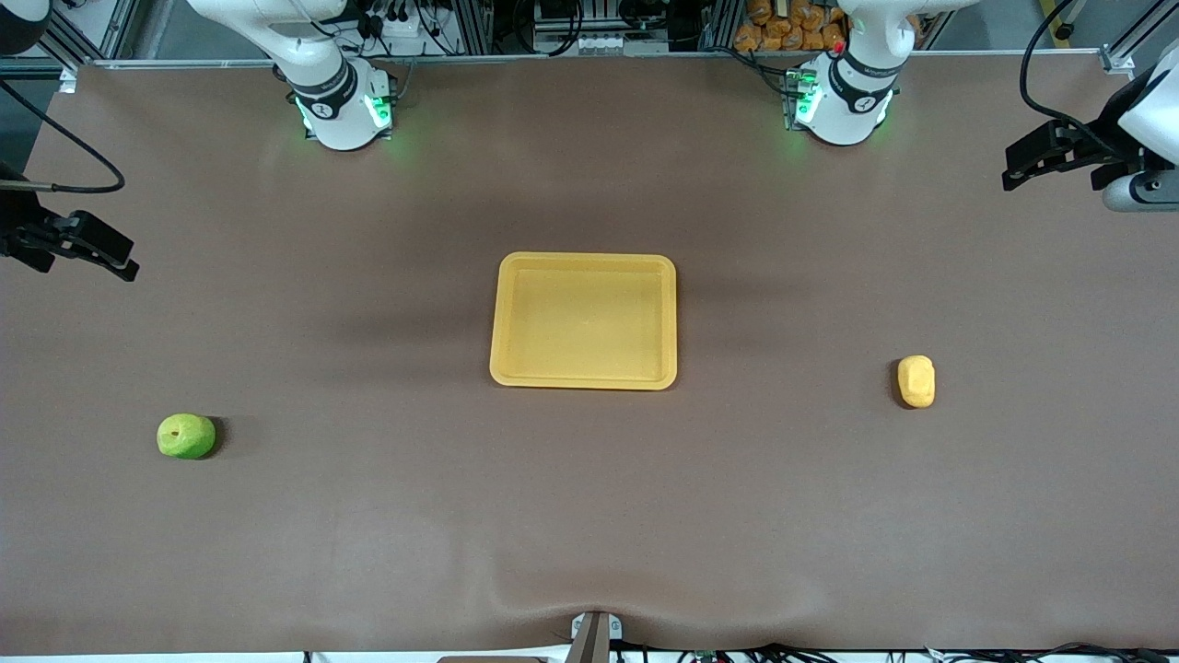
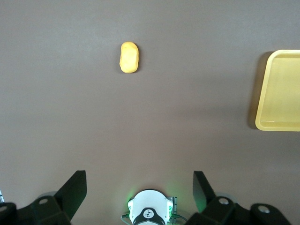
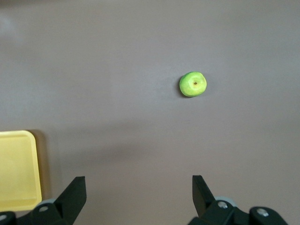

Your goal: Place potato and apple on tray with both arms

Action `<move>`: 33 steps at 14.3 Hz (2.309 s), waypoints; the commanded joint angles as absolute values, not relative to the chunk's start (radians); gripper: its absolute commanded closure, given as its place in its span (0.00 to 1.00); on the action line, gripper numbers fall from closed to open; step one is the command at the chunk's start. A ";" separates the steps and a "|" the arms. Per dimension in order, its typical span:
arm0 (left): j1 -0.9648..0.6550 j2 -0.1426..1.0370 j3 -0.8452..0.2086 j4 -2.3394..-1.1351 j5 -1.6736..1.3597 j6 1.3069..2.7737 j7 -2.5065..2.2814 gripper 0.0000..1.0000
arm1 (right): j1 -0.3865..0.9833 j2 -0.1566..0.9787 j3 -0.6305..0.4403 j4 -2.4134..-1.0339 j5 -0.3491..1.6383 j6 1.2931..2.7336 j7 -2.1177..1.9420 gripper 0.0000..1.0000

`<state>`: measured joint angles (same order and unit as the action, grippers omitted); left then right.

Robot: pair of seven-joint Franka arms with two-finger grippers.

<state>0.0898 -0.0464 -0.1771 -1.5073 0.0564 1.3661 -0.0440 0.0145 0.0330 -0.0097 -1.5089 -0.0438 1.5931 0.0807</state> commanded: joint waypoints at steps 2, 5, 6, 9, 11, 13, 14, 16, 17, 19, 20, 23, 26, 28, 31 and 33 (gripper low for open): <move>0.092 -0.048 -0.178 -1.496 0.040 1.361 -0.049 0.00 | 0.028 0.045 -0.014 -1.486 -0.060 1.557 0.026 0.00; 0.094 -0.048 -0.176 -1.496 0.041 1.362 -0.049 0.00 | 0.018 0.046 -0.014 -1.486 -0.058 1.520 0.026 0.00; 0.094 -0.046 -0.176 -1.496 0.040 1.362 -0.049 0.00 | 0.014 0.046 -0.015 -1.485 -0.057 1.523 0.028 0.00; 0.091 -0.046 -0.178 -1.496 0.043 1.361 -0.055 0.00 | 0.009 0.063 -0.018 -1.477 -0.044 1.525 0.028 0.00; 0.097 -0.046 -0.172 -1.496 0.043 1.362 -0.049 0.00 | -0.014 0.074 -0.020 -1.477 -0.037 1.532 0.028 0.00; 0.097 -0.046 -0.167 -1.497 0.041 1.362 -0.051 0.00 | -0.031 0.078 -0.020 -1.477 -0.028 1.537 0.028 0.00; 0.097 -0.046 -0.167 -1.499 0.041 1.361 -0.055 0.00 | -0.041 0.081 -0.020 -1.477 -0.025 1.537 0.028 0.00; 0.100 -0.046 -0.167 -1.505 0.040 1.358 -0.057 0.00 | -0.044 0.084 -0.020 -1.477 -0.026 1.539 0.028 0.00; 0.100 -0.046 -0.167 -1.511 0.041 1.358 -0.060 0.00 | -0.044 0.087 -0.021 -1.477 -0.029 1.539 0.026 0.00; 0.100 -0.043 -0.167 -1.516 0.041 1.358 -0.069 0.00 | -0.043 0.091 -0.021 -1.477 -0.029 1.551 0.025 0.00; 0.100 -0.041 -0.167 -1.529 0.041 1.359 -0.071 0.00 | -0.043 0.092 -0.021 -1.477 -0.029 1.575 0.026 0.00; 0.100 -0.041 -0.167 -1.601 0.043 1.414 -0.087 0.00 | -0.054 0.123 -0.021 -1.479 -0.025 1.600 0.026 0.00; 0.100 -0.041 -0.167 -1.682 0.052 1.495 -0.087 0.00 | -0.057 0.156 -0.021 -1.479 -0.029 1.629 0.026 0.00; 0.100 -0.041 -0.166 -1.742 0.061 1.554 -0.087 0.00 | -0.057 0.178 -0.020 -1.477 -0.029 1.646 0.026 0.00; 0.103 -0.043 -0.164 -1.862 0.066 1.710 -0.087 0.00 | -0.061 0.241 -0.021 -1.477 -0.025 1.699 0.026 0.00; 0.136 -0.025 -0.167 -1.939 0.072 1.857 -0.084 0.00 | -0.069 0.248 -0.021 -1.479 -0.026 1.723 0.025 0.00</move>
